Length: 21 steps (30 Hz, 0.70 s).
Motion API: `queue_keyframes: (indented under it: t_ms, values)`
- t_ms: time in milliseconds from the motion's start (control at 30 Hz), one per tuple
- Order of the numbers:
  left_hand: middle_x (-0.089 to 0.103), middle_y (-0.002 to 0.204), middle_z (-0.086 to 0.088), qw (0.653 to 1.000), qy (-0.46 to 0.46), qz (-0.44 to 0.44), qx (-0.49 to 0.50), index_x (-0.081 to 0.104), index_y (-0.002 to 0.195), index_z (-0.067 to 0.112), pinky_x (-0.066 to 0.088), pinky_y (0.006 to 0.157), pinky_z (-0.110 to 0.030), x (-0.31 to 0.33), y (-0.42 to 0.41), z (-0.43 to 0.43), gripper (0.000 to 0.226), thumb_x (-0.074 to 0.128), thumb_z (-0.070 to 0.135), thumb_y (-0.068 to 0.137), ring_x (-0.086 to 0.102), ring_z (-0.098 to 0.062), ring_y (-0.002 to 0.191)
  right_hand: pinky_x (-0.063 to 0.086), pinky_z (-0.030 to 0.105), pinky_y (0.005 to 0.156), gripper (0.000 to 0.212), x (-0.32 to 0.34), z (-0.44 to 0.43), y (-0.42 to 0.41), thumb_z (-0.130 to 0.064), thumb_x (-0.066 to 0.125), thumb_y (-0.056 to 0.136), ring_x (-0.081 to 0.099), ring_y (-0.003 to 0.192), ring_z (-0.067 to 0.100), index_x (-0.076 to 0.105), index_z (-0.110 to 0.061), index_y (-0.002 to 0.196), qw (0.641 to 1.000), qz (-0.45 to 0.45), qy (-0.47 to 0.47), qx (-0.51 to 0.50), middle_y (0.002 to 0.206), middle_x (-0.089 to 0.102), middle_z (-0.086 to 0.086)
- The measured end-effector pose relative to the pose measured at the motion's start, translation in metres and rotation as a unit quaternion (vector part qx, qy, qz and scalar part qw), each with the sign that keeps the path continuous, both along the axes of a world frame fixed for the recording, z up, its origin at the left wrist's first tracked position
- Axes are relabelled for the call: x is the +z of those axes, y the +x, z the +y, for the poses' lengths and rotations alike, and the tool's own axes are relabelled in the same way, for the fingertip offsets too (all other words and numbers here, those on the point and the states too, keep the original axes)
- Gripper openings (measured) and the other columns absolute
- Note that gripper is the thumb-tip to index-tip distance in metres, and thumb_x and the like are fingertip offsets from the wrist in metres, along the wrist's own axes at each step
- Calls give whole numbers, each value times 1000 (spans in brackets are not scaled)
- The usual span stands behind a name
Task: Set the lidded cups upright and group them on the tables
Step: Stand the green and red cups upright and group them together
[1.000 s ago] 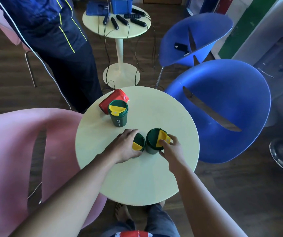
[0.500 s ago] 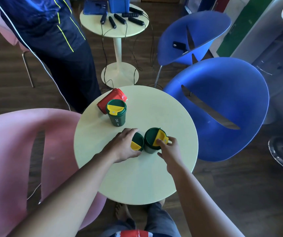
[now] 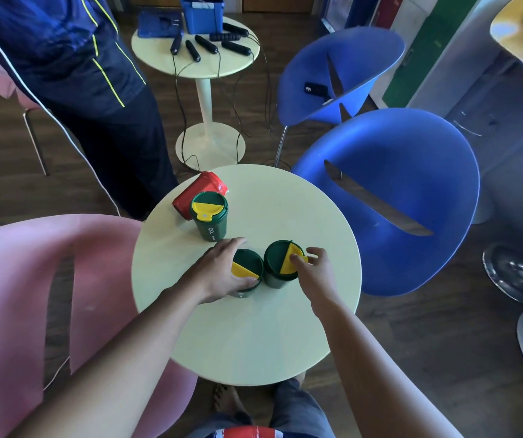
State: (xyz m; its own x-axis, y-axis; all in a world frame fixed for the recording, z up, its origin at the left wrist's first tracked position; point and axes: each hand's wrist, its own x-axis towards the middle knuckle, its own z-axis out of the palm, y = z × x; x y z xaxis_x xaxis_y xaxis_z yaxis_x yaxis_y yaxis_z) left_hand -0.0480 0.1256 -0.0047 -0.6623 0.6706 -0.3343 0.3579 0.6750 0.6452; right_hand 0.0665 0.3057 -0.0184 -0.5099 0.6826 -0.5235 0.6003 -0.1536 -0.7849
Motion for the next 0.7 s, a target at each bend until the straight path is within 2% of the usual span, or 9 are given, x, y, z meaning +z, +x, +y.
queue_keyframes:
  t_ms: [67,233,367,500,700]
  values:
    - [36,158,4,1000,-22,-10,4,32,152,31,37,113,-36,0,-4,-2,89,76,53,77,39,-16,142,46,33,82,50,2,1,-5,-33,63,89,58,111,24,45,-22,135,1000,-9,19,15,125,53,2]
    - [46,150,-1,998,-56,-22,-11,37,147,33,44,105,-36,1,-5,-3,86,78,53,74,48,-21,133,57,40,81,38,2,-2,-11,-27,61,88,65,95,27,52,-25,125,999,-36,30,23,116,63,5]
    - [47,150,-1,998,-56,-23,-13,38,147,32,43,105,-35,1,-7,-3,87,79,52,74,47,-21,134,57,50,88,33,-1,-5,-11,-28,65,86,66,97,29,54,-28,118,999,-32,22,8,115,65,5]
    - [47,150,0,998,-49,-26,-13,39,147,33,44,104,-34,3,-6,-5,85,79,51,74,47,-19,133,58,51,84,28,-2,-8,-8,-30,64,86,68,92,29,52,-30,112,999,-32,21,-1,109,67,5]
    - [45,151,2,998,-46,-29,-15,38,147,34,43,105,-35,2,-6,-6,85,78,53,74,46,-19,134,58,52,84,31,-5,-10,-6,-31,65,86,67,93,26,53,-27,114,999,-25,12,-22,107,67,5]
